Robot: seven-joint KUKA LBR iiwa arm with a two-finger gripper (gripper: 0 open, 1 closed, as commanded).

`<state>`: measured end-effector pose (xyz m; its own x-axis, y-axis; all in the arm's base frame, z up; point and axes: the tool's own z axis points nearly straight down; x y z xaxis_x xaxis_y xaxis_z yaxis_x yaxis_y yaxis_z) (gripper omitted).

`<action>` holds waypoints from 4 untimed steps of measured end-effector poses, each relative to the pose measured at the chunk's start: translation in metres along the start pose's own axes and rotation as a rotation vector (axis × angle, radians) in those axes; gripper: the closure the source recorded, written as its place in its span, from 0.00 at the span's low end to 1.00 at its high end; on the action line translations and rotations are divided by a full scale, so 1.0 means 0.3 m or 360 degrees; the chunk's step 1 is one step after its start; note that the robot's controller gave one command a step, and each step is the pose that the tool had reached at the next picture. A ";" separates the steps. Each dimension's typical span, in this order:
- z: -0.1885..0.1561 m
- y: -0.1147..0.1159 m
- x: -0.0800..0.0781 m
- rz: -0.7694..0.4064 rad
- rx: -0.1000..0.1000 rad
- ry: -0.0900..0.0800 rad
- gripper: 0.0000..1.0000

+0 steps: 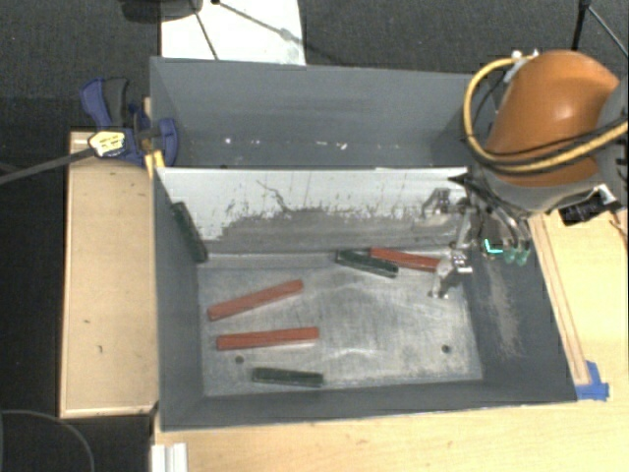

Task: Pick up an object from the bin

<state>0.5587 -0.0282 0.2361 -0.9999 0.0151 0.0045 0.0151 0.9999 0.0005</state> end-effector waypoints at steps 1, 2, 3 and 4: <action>-0.014 0.000 -0.005 -0.0001 0.0001 -0.0013 0.00; 0.259 0.061 -0.047 -0.0010 0.0000 -0.0020 0.00; 0.267 0.170 -0.087 0.0076 -0.0001 -0.0007 0.00; 0.443 0.202 -0.112 -0.0067 0.0001 -0.0008 0.00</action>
Offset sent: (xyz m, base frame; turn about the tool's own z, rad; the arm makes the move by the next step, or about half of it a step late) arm 0.0240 0.0364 -0.1661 0.0037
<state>0.5927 0.0320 0.1030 -0.9996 -0.0267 -0.0007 -0.0267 0.9996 0.0002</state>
